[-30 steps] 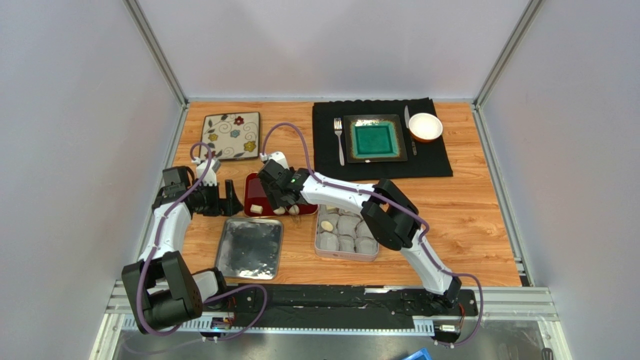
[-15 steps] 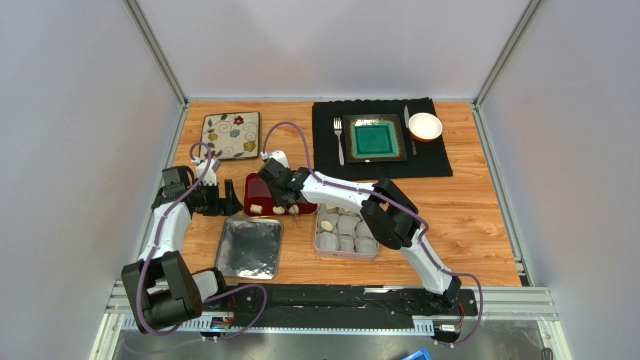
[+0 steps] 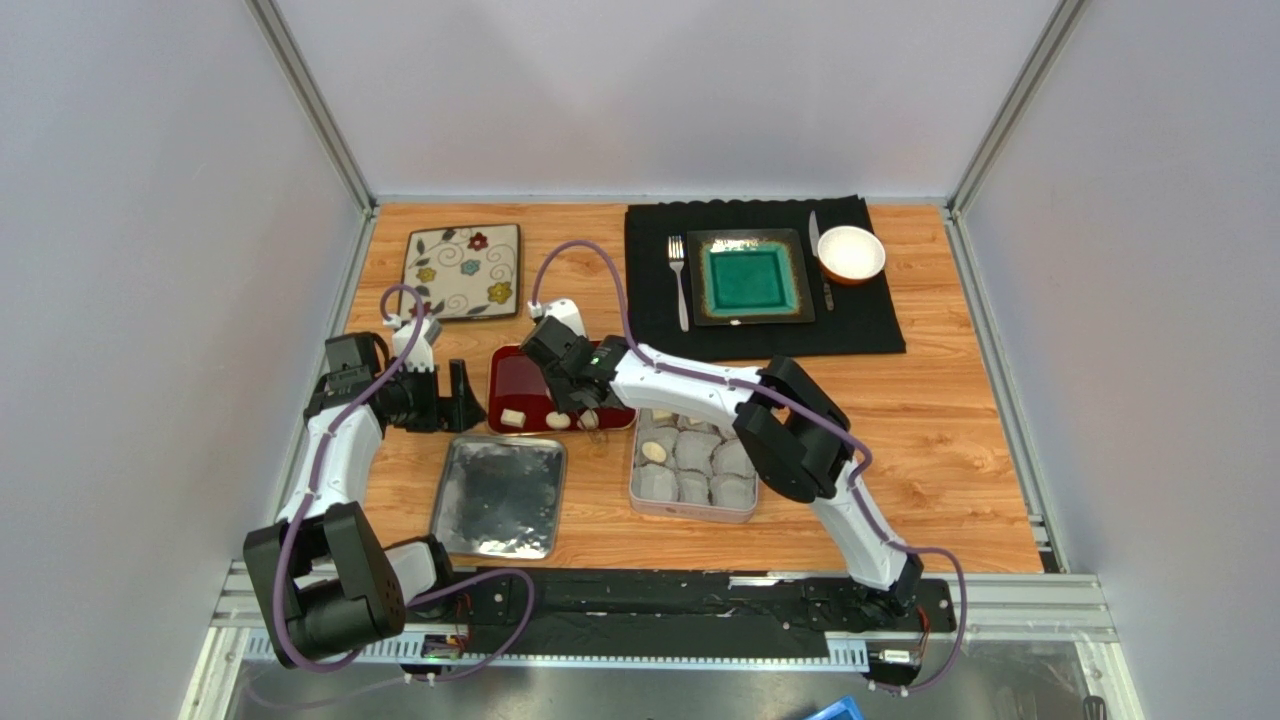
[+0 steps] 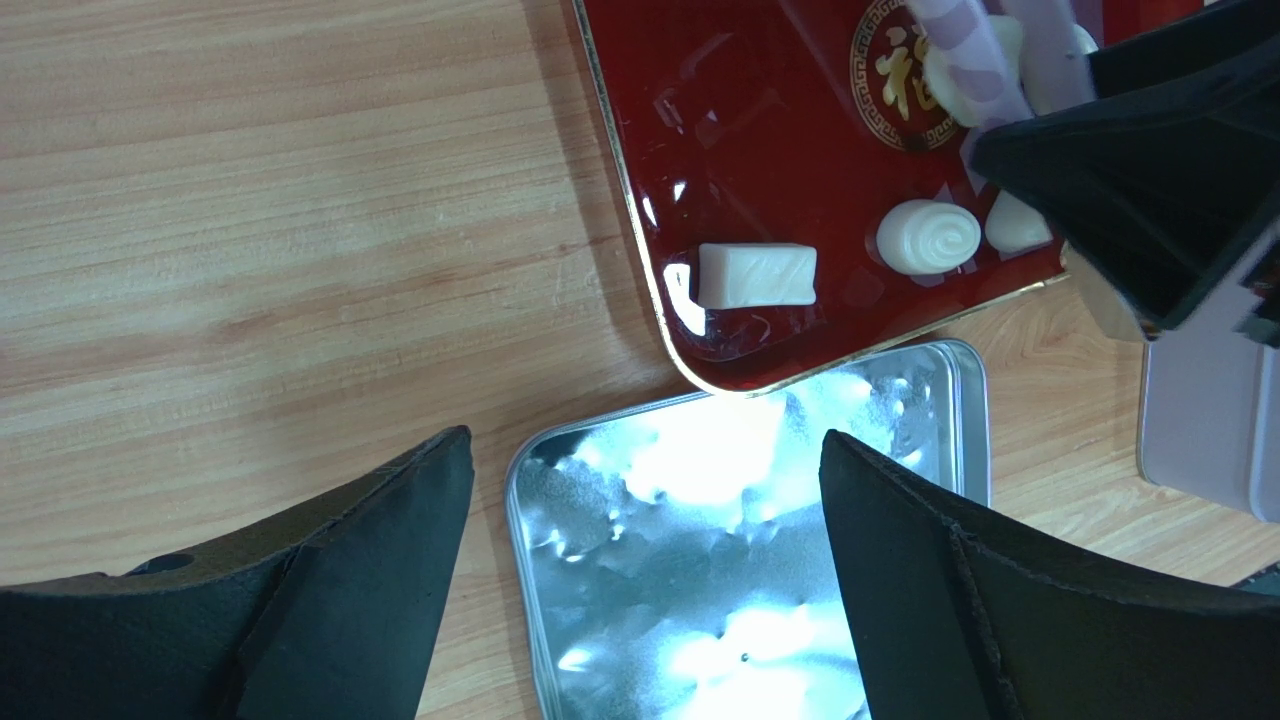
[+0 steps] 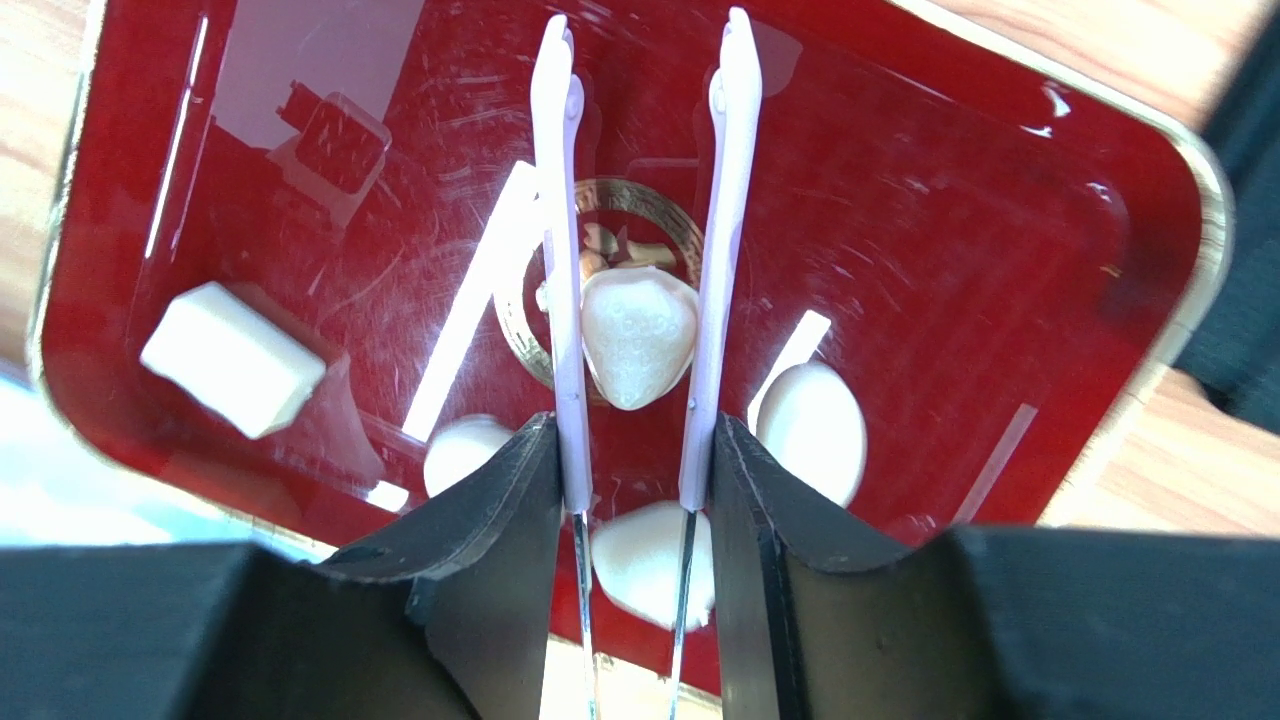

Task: Pack the chocolate
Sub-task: Pick up the clamp from the plate.

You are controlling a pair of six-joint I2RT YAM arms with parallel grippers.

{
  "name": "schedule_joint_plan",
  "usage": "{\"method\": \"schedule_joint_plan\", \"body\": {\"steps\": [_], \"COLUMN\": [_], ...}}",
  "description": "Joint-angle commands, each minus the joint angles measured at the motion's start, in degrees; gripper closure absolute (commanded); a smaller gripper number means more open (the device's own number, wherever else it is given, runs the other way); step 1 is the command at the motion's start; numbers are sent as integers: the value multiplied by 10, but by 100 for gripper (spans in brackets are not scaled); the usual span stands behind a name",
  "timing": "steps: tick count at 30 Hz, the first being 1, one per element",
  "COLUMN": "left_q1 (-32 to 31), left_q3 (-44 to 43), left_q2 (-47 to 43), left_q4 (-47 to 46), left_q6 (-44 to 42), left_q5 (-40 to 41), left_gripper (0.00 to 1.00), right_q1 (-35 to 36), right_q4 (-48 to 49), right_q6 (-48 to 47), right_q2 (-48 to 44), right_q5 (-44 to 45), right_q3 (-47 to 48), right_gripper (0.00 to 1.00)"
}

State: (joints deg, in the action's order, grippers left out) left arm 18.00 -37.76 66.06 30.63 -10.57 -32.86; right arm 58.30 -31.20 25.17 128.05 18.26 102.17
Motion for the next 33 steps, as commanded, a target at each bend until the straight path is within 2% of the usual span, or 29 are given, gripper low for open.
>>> {"method": "schedule_joint_plan", "body": {"steps": [1,6,17,22,33], "left_q1": [2,2,3,2,2], "left_q3": [-8,-7,-9,-15,-24], "left_q2": [-11,-16,-16,-18,-21], "left_q4": [-6,-4,-1,4,12], "left_q6": [-9,-11,-9,-7,1], "left_q5": [-7,-3,-10,-15,-21], "left_gripper": [7,7,8,9,10], "right_q1": [-3,-3,-3,-1,10], "right_q4": [18,18,-6,-32,-46], "right_q6": [-2,7,50,71,110], "right_q2": [-93,-165,-379,-471,-573], "right_q5": [23,25,34,31,14], "right_q3": [-13,-62,-281,-349,-478], "right_gripper": [87,90,91,91,92]}}
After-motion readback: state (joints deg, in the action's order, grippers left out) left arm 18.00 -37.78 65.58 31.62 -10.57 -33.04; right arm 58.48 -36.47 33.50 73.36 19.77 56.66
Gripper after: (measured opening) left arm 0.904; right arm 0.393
